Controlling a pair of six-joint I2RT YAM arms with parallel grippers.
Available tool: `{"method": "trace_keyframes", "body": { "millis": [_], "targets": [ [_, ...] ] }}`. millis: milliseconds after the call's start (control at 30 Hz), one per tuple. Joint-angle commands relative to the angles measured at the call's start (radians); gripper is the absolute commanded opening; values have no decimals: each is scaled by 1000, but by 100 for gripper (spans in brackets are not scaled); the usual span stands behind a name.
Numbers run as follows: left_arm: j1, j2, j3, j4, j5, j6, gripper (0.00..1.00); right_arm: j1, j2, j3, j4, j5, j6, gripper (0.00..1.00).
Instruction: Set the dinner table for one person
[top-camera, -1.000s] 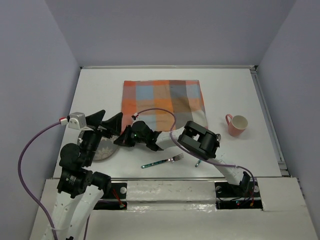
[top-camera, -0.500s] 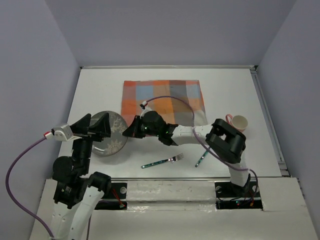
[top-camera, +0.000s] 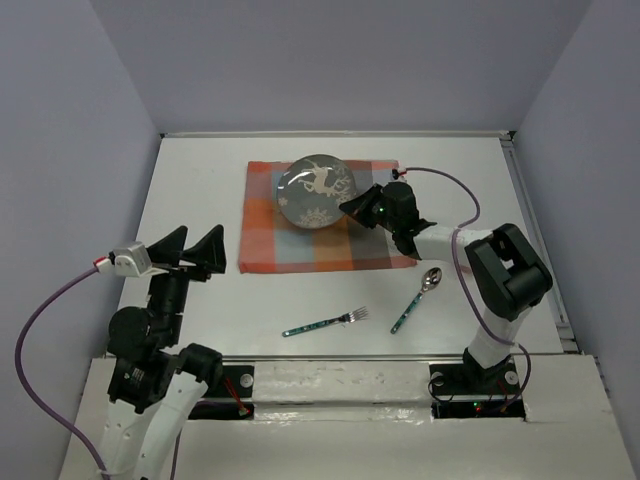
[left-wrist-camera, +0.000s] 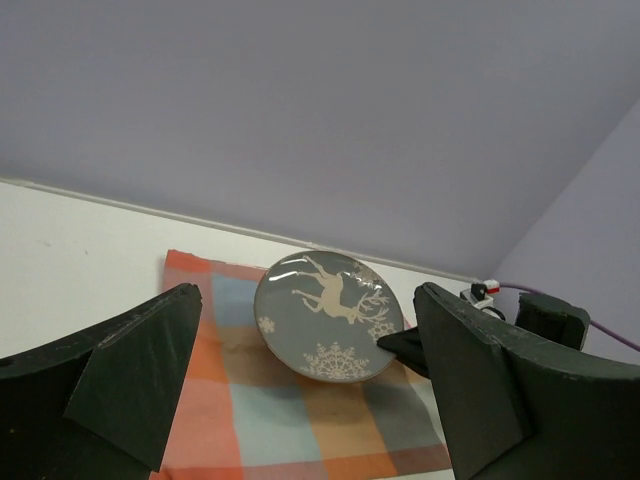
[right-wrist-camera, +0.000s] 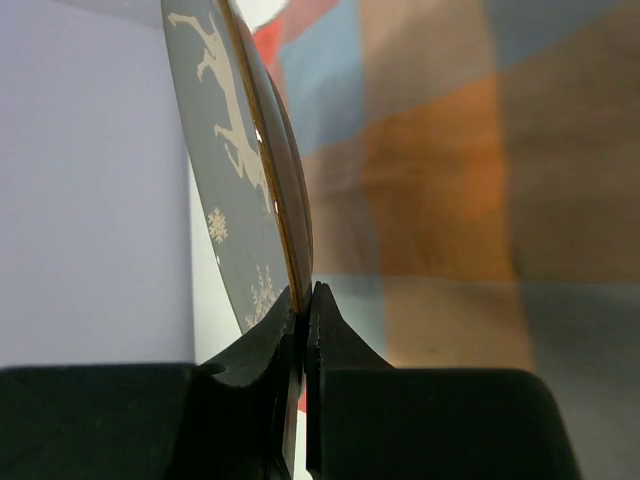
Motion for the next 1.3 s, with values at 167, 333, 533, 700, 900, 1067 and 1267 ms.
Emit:
{"method": "trace_keyframes", "body": {
  "millis": [167, 333, 533, 700, 900, 1067, 1267],
  "targets": [
    [-6, 38, 3, 43, 28, 17, 99, -76, 7, -2, 227, -129, 76, 0],
    [-6, 47, 3, 46, 33, 15, 99, -94, 78, 17, 256, -184, 105, 0],
    [-4, 55, 3, 46, 35, 17, 99, -94, 133, 41, 260, -212, 119, 0],
    [-4, 58, 5, 48, 38, 17, 99, -94, 159, 46, 237, -222, 120, 0],
    [-3, 58, 3, 48, 41, 17, 99, -94, 148, -9, 177, -186, 107, 47],
    [-4, 54, 3, 48, 44, 15, 99, -94, 96, -25, 54, -183, 4, 66],
    [-4, 34, 2, 49, 47, 14, 99, -94, -34, -58, -172, -104, -148, 69]
  ]
}}
